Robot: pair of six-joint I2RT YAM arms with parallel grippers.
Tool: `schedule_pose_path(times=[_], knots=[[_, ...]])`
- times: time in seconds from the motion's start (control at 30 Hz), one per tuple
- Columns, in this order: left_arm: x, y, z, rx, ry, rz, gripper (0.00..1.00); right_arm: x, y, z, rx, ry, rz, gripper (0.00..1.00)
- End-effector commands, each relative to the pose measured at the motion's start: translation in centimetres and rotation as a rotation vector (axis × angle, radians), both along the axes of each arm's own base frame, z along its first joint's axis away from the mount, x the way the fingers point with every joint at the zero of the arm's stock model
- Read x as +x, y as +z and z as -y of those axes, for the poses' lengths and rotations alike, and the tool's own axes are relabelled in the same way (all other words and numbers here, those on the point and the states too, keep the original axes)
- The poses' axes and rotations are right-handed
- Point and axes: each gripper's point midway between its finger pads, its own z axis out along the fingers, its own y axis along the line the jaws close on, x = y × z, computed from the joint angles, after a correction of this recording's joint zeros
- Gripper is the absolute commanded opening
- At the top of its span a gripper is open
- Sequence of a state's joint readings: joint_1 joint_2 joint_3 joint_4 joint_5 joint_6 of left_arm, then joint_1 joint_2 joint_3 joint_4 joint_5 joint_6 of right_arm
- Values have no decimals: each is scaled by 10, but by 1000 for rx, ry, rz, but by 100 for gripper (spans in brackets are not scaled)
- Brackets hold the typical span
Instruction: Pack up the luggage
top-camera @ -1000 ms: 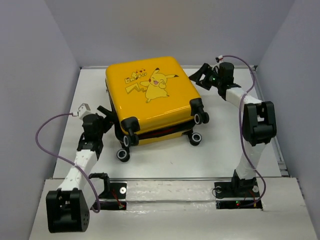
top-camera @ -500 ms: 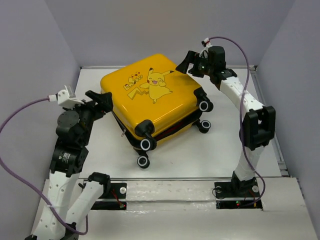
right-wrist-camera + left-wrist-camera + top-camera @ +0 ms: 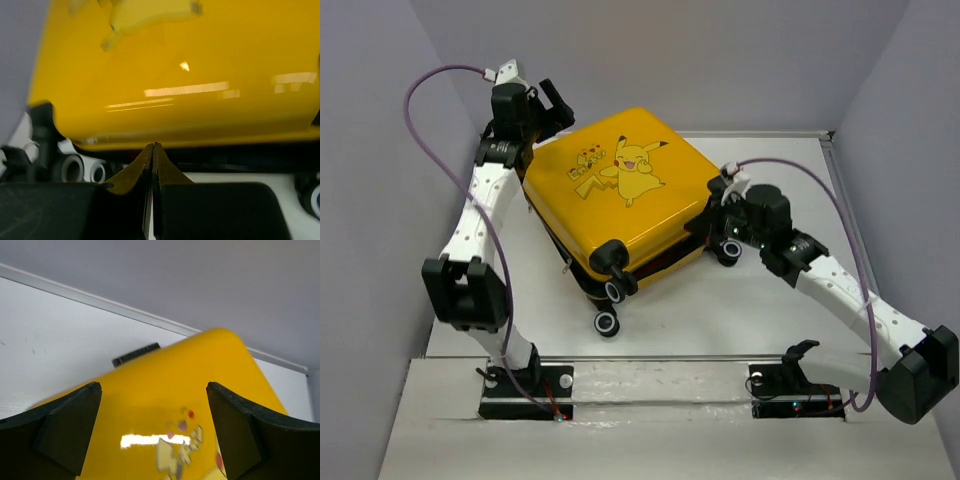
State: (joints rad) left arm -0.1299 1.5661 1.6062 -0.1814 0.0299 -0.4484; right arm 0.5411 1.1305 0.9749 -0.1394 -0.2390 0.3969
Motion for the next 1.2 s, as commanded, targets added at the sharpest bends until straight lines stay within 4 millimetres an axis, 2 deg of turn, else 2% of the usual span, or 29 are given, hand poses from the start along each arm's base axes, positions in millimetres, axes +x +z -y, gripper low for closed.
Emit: schedule_pose_path(times=[0.0, 0.03, 0.07, 0.1, 0.13, 0.17, 0.2, 0.27, 0.3, 0.33, 0.4, 0.43, 0.47, 0.53, 0.57, 0.63, 0.67, 0.7, 0.8, 0.87, 0.9, 0.93, 0.97, 1.0, 1.03, 1.07, 1.1, 1.13, 1.17], knots=[[47, 18, -25, 42, -35, -16, 99, -40, -54, 7, -61, 35, -96, 7], [57, 15, -29, 48, -35, -31, 99, -47, -53, 12, -55, 35, -90, 7], [65, 11, -32, 53, -32, -44, 99, -52, -60, 15, -71, 35, -105, 7], [73, 22, -38, 56, -28, -24, 99, -56, -70, 19, -88, 31, -133, 7], [89, 0, -37, 51, -45, -61, 99, -59, -84, 22, -110, 21, -159, 7], [95, -7, -31, 40, -79, -75, 99, -58, -95, 24, -132, 16, -179, 7], [109, -21, -47, 26, -57, -102, 99, -57, -104, 25, -151, 9, -196, 7], [122, -38, -43, 17, -90, -127, 99, -54, -121, 26, -179, -6, -238, 7], [128, -43, -42, 17, -96, -131, 99, -50, -123, 26, -185, -21, -233, 7], [138, -71, -43, 12, -95, -172, 99, -46, -124, 28, -195, -40, -232, 7], [144, -94, -37, -12, -128, -205, 99, -33, -123, 34, -221, -96, -205, 7], [151, -116, -32, -25, -147, -232, 99, -28, -125, 37, -236, -121, -199, 7], [152, -124, -23, -52, -180, -244, 99, -24, -120, 35, -235, -125, -190, 7], [157, -146, -10, -75, -227, -269, 99, -18, -125, 33, -245, -134, -203, 7], [156, -151, -2, -81, -260, -273, 99, -14, -126, 32, -246, -148, -200, 7], [149, -165, 33, -65, -342, -297, 99, -3, -122, 27, -230, -166, -193, 7], [147, -170, 34, -64, -350, -307, 99, 1, -119, 25, -223, -168, -183, 7], [140, -179, 44, -65, -369, -328, 99, 11, -118, 21, -223, -179, -173, 7], [123, -189, 55, -82, -396, -350, 99, 28, -113, 16, -233, -204, -152, 7], [94, -190, 61, -127, -383, -330, 99, 43, -105, 6, -216, -199, -127, 7], [88, -213, 62, -149, -370, -358, 99, 52, -101, 8, -203, -215, -116, 7], [78, -189, 59, -160, -343, -310, 99, 65, -100, 8, -191, -223, -118, 7], [70, -188, 58, -186, -319, -304, 99, 68, -89, 3, -166, -212, -100, 7], [60, -184, 57, -208, -305, -283, 99, 78, -92, 3, -160, -207, -110, 7], [40, -184, 57, -240, -290, -269, 99, 81, -91, -1, -154, -193, -106, 7], [31, -184, 54, -244, -262, -263, 99, 100, -79, -1, -129, -203, -66, 7], [20, -187, 52, -243, -244, -265, 99, 104, -75, -8, -118, -176, -56, 7], [-2, -189, 51, -240, -234, -261, 99, 111, -71, -12, -108, -158, -50, 7], [-12, -191, 52, -230, -225, -261, 99, 123, -62, -25, -96, -112, -32, 7]])
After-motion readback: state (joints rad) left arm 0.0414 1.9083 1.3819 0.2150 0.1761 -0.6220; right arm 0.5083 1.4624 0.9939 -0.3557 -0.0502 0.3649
